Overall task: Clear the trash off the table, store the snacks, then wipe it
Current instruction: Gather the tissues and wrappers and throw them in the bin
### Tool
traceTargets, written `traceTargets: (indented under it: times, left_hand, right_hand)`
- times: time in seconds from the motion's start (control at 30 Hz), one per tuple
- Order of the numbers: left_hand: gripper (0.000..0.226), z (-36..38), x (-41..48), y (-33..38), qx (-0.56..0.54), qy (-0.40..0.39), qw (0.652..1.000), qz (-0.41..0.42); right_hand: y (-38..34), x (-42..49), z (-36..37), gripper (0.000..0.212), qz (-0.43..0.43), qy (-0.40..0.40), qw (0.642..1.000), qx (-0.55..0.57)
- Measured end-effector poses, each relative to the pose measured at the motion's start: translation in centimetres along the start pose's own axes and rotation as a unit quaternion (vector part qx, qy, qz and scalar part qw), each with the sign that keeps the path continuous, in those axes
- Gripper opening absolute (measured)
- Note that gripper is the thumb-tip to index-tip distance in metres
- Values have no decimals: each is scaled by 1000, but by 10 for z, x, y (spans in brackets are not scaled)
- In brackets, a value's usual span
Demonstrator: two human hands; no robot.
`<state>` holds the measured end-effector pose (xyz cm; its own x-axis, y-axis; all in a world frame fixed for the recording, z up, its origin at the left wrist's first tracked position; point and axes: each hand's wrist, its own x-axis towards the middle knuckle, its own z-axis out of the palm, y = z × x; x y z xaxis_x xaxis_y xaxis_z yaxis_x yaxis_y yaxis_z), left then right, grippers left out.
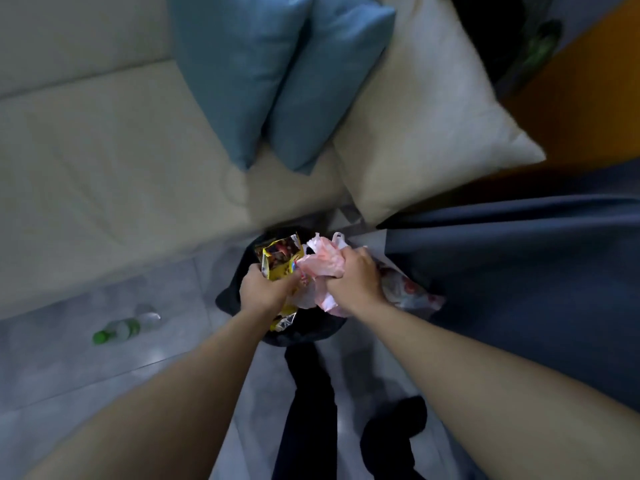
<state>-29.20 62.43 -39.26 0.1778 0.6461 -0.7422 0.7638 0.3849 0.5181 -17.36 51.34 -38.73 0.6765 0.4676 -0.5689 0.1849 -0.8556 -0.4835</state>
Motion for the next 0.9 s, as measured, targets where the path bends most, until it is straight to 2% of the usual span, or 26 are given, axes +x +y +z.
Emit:
traceTargets:
  times: [0.07,0.13,0.27,0.37,0.53,0.73,0.9]
  left_hand:
    - [78,3,12,-11,-16,-15,1000,-11]
    - [90,3,23,-19,-28,-28,999,-17]
    - [68,-1,33,-26,-44,-54,998,-11]
    - [52,-2,34,-29,-15,-60,998,26]
    - [53,-10,32,-29,173,-56,973,144]
    - [67,-24,22,-18,377,-47,905,193]
    - [68,-33,-3,11,461,-41,859,220]
  right_hand:
    - [5,6,17,55,11,-23,1000,6]
    - [7,10,29,59,9,-42,999,4]
    - [5,15,42,53,5,-63,998,18]
    - [4,14,45,60,-14,-82,996,28]
    - [6,14,42,53,-33,-96,995,1]
    - [10,11,24,61,-58,-115,989,-68]
    - [2,0,-14,72,-59,-112,982,-142]
